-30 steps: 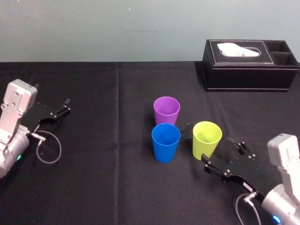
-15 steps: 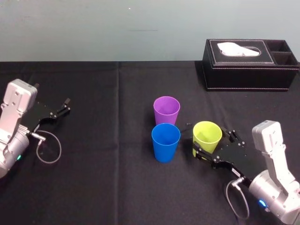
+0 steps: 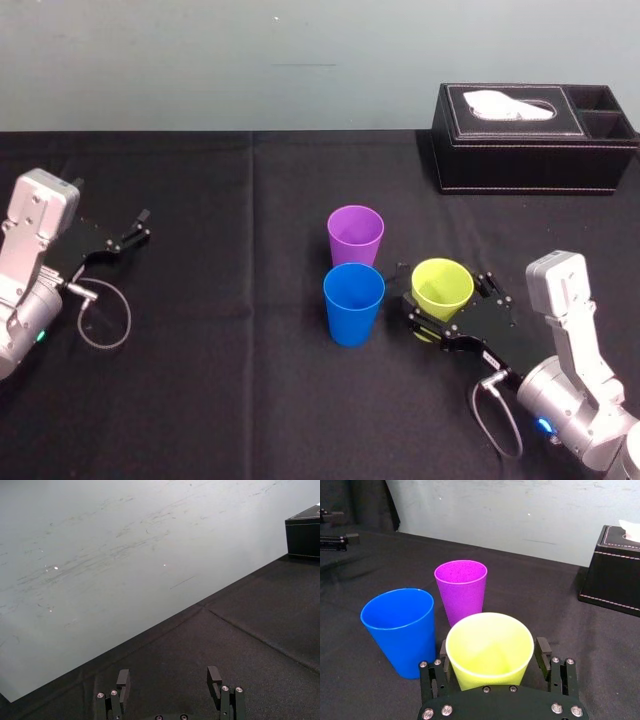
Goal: Stack the three plastic cups sequentially using one hand.
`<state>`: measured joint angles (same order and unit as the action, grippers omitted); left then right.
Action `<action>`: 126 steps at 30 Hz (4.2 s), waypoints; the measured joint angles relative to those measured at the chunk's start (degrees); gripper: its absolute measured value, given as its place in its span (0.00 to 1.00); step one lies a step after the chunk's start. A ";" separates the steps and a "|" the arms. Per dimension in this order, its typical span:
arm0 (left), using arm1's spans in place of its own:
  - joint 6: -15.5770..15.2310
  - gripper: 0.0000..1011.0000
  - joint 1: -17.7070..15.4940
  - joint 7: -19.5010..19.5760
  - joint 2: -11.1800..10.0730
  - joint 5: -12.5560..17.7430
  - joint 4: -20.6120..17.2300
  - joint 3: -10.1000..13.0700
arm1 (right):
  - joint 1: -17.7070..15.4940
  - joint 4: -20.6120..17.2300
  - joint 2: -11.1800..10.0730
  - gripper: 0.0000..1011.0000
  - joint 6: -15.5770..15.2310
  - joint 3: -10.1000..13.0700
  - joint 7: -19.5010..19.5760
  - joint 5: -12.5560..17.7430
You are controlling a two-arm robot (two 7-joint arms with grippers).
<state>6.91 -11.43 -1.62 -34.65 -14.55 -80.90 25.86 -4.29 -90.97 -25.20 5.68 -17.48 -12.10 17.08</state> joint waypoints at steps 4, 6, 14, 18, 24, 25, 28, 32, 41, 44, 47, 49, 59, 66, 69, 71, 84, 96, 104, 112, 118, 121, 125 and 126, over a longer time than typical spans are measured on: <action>0.00 1.00 0.00 0.00 0.00 0.00 0.00 0.00 | 0.03 0.40 0.78 0.99 0.46 0.50 -0.71 -0.06; 0.00 1.00 0.00 0.00 0.00 0.00 0.00 0.00 | 0.04 0.51 1.01 0.99 0.51 0.63 -0.94 -0.10; 0.00 1.00 0.00 0.00 0.00 0.00 0.00 0.00 | 0.05 0.59 1.15 0.99 0.62 0.73 -1.12 -0.16; 0.00 1.00 0.00 0.00 0.00 0.00 0.00 0.00 | 0.04 0.55 1.09 0.97 0.62 0.69 -1.10 -0.14; 0.00 1.00 0.00 0.00 0.00 0.00 0.00 0.00 | 0.01 0.49 1.02 0.85 0.61 0.66 -1.06 -0.10; 0.00 1.00 0.00 0.00 0.00 0.00 0.00 0.00 | 0.00 0.48 1.02 0.81 0.61 0.65 -1.06 -0.10; 0.00 1.00 0.00 0.00 0.00 0.00 0.00 0.00 | 0.00 0.46 1.00 0.76 0.61 0.64 -1.03 -0.08; 0.00 1.00 0.00 0.00 0.00 0.00 0.00 0.00 | -0.05 0.35 0.99 0.74 0.60 0.72 -1.02 -0.11; 0.00 1.00 0.00 0.00 0.00 0.00 0.00 0.00 | 0.60 -2.31 0.51 0.73 -1.15 3.04 -1.43 -1.64; 0.00 1.00 0.00 0.00 0.00 0.00 0.00 0.00 | 1.86 -3.06 0.38 0.73 -2.33 3.90 -2.10 -1.75; 0.00 1.00 0.00 0.00 0.00 0.00 0.00 0.00 | 3.68 -3.35 0.49 0.73 -3.73 4.36 -3.13 -1.75; 0.00 1.00 0.00 0.00 0.00 0.00 0.00 0.00 | 5.35 -3.34 0.94 0.73 -4.89 4.50 -4.06 -1.57; 0.00 1.00 0.00 0.00 0.00 0.00 0.00 0.00 | 13.55 -0.81 3.80 0.73 -8.76 2.85 -6.87 -0.95; 0.00 1.00 0.00 0.00 0.00 0.00 0.00 0.00 | 18.79 2.23 6.17 0.73 -9.59 -0.21 -8.48 -0.97; 0.00 1.00 0.00 0.00 0.00 0.00 0.00 0.00 | 20.09 3.74 7.04 0.73 -9.51 -1.34 -8.99 -0.98; 0.00 1.00 0.00 0.00 0.00 0.00 0.00 0.00 | 20.73 4.70 7.56 0.73 -9.34 -2.13 -9.24 -0.97; 0.00 1.00 0.00 0.00 0.00 0.00 0.00 0.00 | 21.48 7.19 8.24 0.73 -8.32 -3.78 -9.82 -0.68; 0.00 1.00 0.00 0.00 0.00 0.00 0.00 0.00 | 20.77 7.73 7.83 0.73 -7.72 -4.09 -9.89 -0.43; 0.00 1.00 0.00 0.00 0.00 0.00 0.00 0.00 | 20.64 8.65 7.85 0.73 -7.33 -4.30 -9.83 -0.50; 0.00 1.00 0.00 0.00 0.00 0.00 0.00 0.00 | 20.90 10.01 8.04 0.73 -6.93 -4.40 -9.64 -1.15; 0.00 1.00 0.00 0.00 0.00 0.00 0.00 0.00 | 21.04 10.99 8.32 0.73 -6.71 -4.60 -9.64 -1.46; 0.00 1.00 0.00 0.00 0.00 0.00 0.00 0.00 | 21.09 11.61 8.50 0.73 -6.57 -4.76 -9.65 -1.72; 0.00 1.00 0.00 0.00 0.00 0.00 0.00 0.00 | 21.13 12.34 8.72 0.73 -6.42 -4.93 -9.67 -1.89; 0.00 1.00 0.00 0.00 0.00 0.00 0.00 0.00 | 21.13 12.43 8.75 0.73 -6.42 -4.94 -9.67 -1.93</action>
<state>6.91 -11.43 -1.62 -34.64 -14.55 -80.90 25.86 16.84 -78.54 -16.45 -0.74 -22.42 -21.77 15.15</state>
